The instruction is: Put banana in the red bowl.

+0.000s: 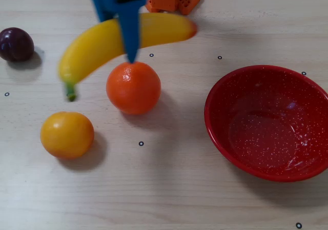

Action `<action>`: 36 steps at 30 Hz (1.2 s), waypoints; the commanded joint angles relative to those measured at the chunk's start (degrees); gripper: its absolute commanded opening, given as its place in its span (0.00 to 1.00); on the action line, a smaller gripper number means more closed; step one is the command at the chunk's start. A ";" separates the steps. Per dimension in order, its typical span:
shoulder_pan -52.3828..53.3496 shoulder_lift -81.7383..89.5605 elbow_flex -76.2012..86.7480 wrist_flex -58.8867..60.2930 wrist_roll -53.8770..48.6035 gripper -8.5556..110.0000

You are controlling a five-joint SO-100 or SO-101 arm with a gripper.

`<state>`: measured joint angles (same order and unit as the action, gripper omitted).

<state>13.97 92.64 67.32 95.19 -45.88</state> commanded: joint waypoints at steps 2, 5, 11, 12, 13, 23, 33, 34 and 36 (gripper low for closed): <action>-4.83 8.53 -4.39 0.00 3.52 0.07; -8.70 9.67 -4.04 0.26 5.19 0.07; -15.29 11.51 -2.72 0.09 8.61 0.07; -16.35 11.51 -2.72 0.00 9.05 0.07; -17.40 11.51 -2.72 -0.18 9.58 0.07; -26.19 10.81 -0.88 -1.23 13.45 0.07; -33.49 7.21 2.29 -7.21 16.35 0.07; -34.28 6.77 2.29 -7.73 16.96 0.07; -35.95 5.80 2.37 -8.96 17.58 0.07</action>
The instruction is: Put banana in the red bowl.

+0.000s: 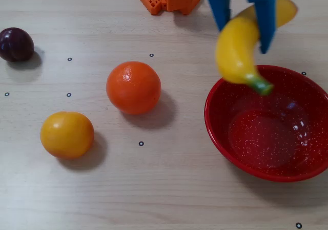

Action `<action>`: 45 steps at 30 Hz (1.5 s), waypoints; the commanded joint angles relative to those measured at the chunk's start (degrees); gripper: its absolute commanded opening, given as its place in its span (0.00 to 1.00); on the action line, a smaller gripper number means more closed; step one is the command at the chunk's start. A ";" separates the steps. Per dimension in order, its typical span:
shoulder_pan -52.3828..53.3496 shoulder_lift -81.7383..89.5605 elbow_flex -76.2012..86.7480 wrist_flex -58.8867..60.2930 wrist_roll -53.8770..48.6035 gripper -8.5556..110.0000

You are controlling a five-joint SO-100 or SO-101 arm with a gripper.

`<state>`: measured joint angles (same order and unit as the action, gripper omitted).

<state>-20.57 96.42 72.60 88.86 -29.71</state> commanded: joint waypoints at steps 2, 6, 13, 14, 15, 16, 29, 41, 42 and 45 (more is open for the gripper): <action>-2.99 0.88 -2.81 -3.60 1.85 0.07; -5.19 -1.58 -2.90 -4.92 1.93 0.07; -5.98 -7.12 -4.13 -8.26 1.93 0.07; -5.89 -8.00 -4.57 -8.70 1.93 0.07; -5.71 -8.96 -5.01 -9.23 1.76 0.07; -5.45 -9.76 -5.36 -9.84 1.76 0.07; -2.90 -17.40 -7.73 -19.78 -3.87 0.07; 0.88 -17.40 -2.81 -23.91 -10.55 0.22; 1.32 -17.31 -2.20 -24.35 -11.07 0.24; 2.20 -17.31 -0.97 -25.05 -12.57 0.28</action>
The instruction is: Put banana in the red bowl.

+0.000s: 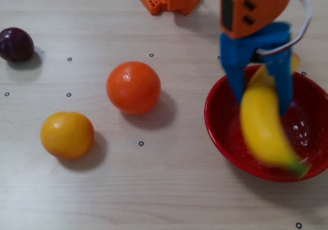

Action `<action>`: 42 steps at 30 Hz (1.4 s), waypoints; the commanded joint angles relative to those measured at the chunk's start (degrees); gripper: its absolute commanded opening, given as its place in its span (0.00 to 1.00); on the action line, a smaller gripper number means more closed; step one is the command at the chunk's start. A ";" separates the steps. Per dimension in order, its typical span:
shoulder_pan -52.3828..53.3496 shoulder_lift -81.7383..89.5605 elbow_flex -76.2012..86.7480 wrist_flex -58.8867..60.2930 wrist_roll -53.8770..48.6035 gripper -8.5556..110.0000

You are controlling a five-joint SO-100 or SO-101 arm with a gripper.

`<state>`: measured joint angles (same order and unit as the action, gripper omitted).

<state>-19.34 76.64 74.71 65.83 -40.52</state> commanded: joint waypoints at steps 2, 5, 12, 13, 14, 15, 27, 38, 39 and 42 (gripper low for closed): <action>1.41 2.55 -2.55 -2.02 -2.64 0.31; 1.58 2.64 -2.46 -2.02 -3.43 0.33; 1.67 3.08 -4.75 -2.11 -2.99 0.33; 1.67 3.43 -5.36 -1.93 -2.72 0.32; 1.67 3.60 -5.89 -1.93 -2.55 0.30; 1.67 3.87 -6.33 -2.02 -2.37 0.29; 2.81 8.88 -5.80 -2.55 -0.88 0.07; 6.50 19.16 -3.87 2.99 7.82 0.07; 6.94 20.13 -3.52 3.69 8.70 0.07; 8.53 23.29 -2.64 5.54 13.27 0.07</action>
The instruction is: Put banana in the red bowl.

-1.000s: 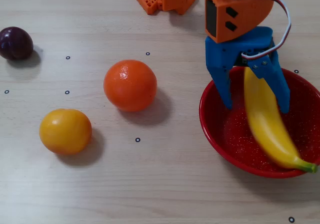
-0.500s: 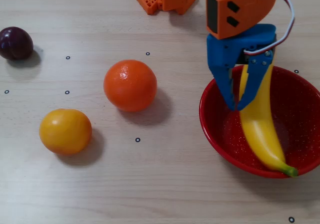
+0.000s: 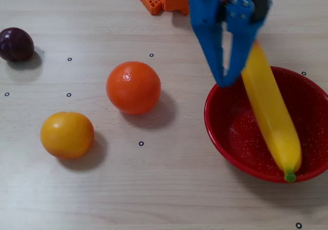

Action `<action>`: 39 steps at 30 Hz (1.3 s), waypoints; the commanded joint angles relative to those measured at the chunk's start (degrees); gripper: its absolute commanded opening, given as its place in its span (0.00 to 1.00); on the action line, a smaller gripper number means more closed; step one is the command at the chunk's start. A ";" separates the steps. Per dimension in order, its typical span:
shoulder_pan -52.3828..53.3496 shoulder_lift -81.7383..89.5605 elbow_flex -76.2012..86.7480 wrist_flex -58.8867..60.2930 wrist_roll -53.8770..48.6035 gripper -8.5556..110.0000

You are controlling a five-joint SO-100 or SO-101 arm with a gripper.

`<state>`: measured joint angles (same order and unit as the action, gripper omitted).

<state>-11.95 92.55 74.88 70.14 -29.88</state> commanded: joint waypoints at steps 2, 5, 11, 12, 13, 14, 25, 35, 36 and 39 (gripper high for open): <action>2.20 9.32 -3.43 3.69 6.06 0.07; 3.96 12.57 -3.25 6.50 10.20 0.07; 7.65 19.95 0.88 10.99 19.51 0.07; 8.09 21.45 2.20 11.60 21.01 0.07; 8.61 22.94 3.78 12.13 22.32 0.07; 9.14 24.43 5.36 12.30 23.47 0.07; 13.97 45.35 27.95 11.87 28.21 0.07; 14.24 65.30 50.45 7.12 27.95 0.07; 14.33 66.97 52.91 6.50 27.60 0.07; 14.50 72.25 60.29 3.78 27.95 0.07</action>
<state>0.18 161.89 135.18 77.08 -2.90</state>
